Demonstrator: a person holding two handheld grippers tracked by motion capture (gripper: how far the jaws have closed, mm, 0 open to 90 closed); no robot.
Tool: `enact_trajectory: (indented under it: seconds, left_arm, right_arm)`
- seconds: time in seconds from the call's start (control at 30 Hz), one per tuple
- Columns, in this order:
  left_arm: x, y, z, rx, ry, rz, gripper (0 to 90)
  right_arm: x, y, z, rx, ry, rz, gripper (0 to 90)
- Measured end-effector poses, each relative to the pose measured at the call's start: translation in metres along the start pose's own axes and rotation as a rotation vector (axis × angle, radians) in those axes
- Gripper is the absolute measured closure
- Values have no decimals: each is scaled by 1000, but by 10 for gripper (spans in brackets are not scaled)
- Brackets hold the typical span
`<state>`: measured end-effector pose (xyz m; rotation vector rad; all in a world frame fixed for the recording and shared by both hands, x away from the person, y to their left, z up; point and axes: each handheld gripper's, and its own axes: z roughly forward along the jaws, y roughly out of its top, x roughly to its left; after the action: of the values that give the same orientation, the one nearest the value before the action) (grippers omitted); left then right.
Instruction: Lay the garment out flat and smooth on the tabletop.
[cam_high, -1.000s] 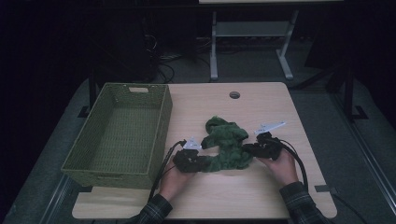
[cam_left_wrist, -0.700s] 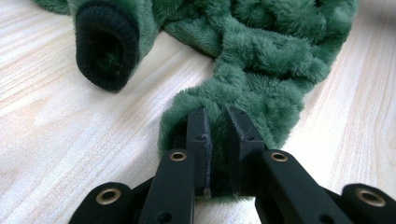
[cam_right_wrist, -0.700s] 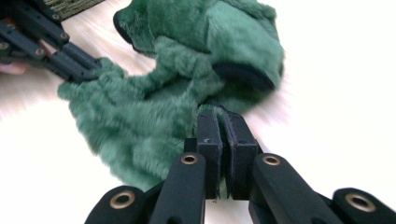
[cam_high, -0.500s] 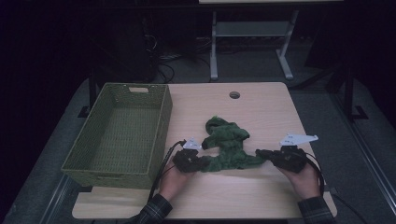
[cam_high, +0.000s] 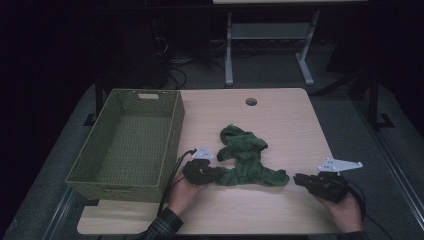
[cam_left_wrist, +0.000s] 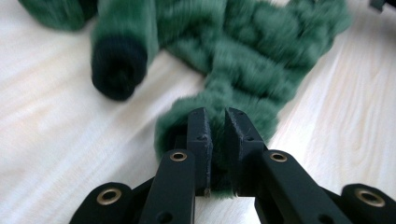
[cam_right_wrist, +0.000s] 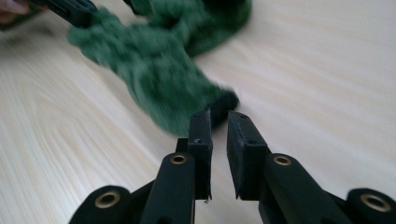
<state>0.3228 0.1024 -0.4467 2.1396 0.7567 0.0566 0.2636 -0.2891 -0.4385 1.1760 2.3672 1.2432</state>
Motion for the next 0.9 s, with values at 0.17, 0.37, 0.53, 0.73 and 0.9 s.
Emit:
enact_trajectory:
  seconds: [0.17,0.37,0.53,0.73,0.9]
  left_arm:
    - [0,4,10,16,-7,14,868]
    - [2,-5,25,78,-11,14,895]
    - [-3,-9,21,94,-20,22,895]
    - [-14,-19,12,106,-59,20,895]
    - [-23,-28,5,114,-96,8,895]
  right_arm:
    - [2,16,23,23,32,-50,895]
    - [3,10,52,138,53,-82,897]
    - [10,1,49,167,65,-87,898]
    - [22,-10,40,182,90,-86,898]
    - [30,-16,34,183,114,-84,898]
